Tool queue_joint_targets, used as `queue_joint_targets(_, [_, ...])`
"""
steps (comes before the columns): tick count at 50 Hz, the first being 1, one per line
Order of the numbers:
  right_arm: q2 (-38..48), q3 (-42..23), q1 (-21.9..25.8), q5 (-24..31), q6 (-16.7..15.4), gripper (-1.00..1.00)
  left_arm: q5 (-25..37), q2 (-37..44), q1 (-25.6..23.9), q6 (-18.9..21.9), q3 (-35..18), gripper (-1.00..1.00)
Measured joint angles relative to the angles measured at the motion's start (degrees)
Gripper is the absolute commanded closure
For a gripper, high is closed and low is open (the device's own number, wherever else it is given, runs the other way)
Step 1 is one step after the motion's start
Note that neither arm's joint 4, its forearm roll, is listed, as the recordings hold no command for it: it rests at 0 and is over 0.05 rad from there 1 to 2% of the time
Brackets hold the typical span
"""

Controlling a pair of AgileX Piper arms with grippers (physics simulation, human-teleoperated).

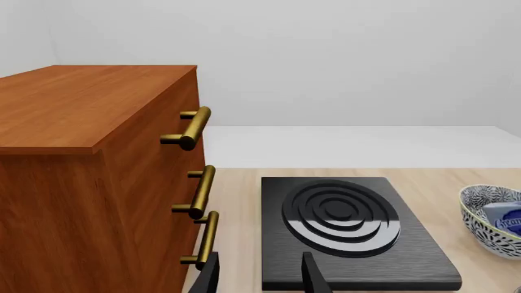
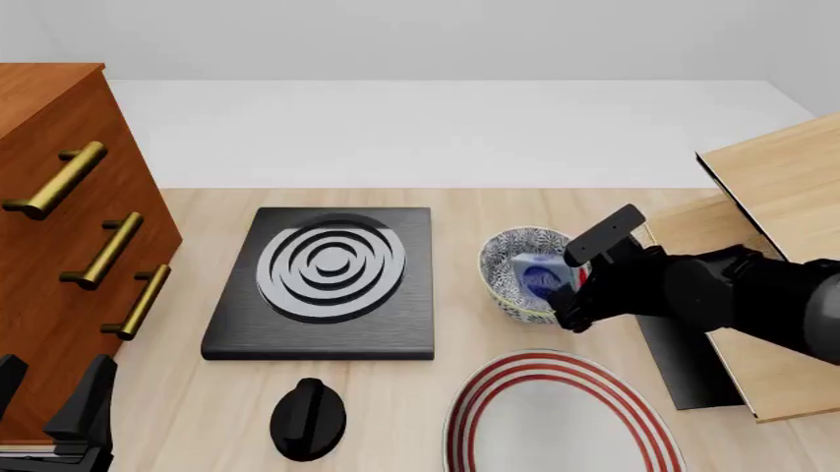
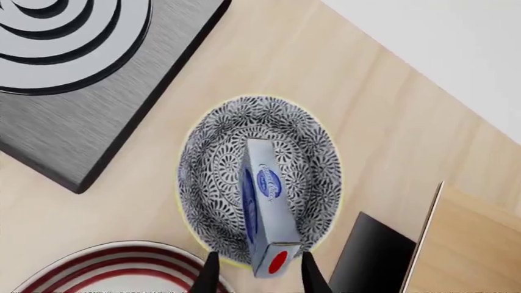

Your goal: Pick up the cream cheese and put it in the bowl.

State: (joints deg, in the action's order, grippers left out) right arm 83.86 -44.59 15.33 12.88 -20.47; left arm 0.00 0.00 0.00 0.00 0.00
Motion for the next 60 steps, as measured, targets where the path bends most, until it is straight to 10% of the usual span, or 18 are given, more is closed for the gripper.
queue_joint_targets(34, [-6.18, -3.44, 0.56, 6.44, 0.96, -1.0, 0.0, 0.0, 0.0, 0.0, 0.0, -1.0])
queue_joint_targets(60, [-21.71, 0.69, 6.34, 6.71, 9.08, -1.0, 0.0, 0.0, 0.0, 0.0, 0.0, -1.0])
